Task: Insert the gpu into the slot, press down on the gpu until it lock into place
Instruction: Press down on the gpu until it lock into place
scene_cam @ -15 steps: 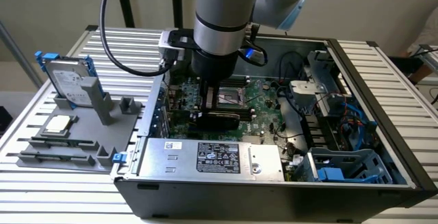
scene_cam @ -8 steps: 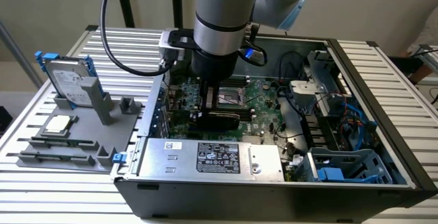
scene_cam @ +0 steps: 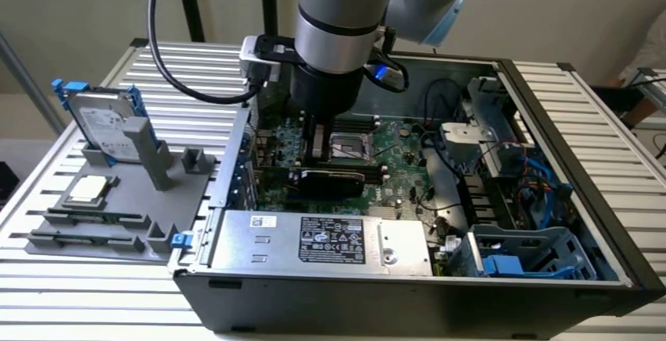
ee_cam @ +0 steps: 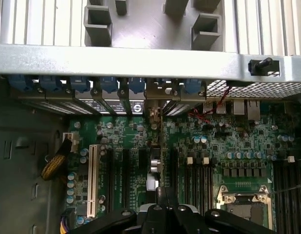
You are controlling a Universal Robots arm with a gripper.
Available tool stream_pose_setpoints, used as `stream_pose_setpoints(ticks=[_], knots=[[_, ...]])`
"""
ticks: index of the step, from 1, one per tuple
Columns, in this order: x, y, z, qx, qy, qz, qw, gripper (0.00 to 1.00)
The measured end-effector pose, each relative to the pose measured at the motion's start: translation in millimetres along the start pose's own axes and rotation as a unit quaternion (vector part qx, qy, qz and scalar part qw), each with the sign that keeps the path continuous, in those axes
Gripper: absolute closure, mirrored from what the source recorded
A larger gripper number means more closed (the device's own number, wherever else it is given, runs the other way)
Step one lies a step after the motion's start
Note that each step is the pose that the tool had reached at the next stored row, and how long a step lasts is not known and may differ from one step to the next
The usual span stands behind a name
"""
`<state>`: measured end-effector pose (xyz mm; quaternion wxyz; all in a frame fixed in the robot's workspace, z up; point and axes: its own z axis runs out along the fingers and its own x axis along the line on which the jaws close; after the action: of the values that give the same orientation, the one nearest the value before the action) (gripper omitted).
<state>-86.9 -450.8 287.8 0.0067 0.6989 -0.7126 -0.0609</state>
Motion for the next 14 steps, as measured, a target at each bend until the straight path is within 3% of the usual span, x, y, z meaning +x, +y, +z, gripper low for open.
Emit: stream_pose_setpoints(ticks=[9, 10, 11, 14], knots=[[0.0, -0.3, -0.5, -0.0038, 0.0001, 0.000, 1.0000, 0.89], [0.0, -0.3, -0.5, -0.0042, 0.0001, 0.000, 1.0000, 0.82], [0.0, -0.4, -0.5, -0.0045, 0.0002, 0.000, 1.0000, 0.82], [0.0, -0.6, -0.5, -0.0048, 0.0002, 0.000, 1.0000, 0.70]])
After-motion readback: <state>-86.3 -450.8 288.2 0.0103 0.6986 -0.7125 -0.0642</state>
